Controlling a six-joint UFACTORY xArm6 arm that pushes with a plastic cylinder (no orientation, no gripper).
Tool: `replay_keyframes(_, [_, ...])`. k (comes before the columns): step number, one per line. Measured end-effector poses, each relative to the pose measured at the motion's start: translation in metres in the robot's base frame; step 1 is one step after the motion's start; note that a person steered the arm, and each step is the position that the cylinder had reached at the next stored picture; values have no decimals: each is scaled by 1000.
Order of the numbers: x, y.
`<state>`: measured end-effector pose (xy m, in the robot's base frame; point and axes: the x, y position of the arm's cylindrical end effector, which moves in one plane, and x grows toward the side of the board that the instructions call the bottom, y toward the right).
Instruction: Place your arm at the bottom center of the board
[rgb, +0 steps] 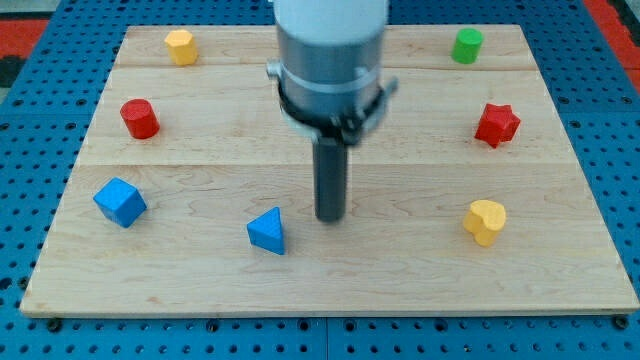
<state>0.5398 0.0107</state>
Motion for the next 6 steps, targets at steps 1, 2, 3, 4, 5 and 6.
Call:
replay_keyframes(1, [5, -57])
replay_keyframes(2, [-4, -161])
replay_keyframes(3, [-10, -140])
replay_keyframes(4, [-11, -52])
replay_keyframes(5, [-2, -28])
replay_keyframes(6, [27, -21])
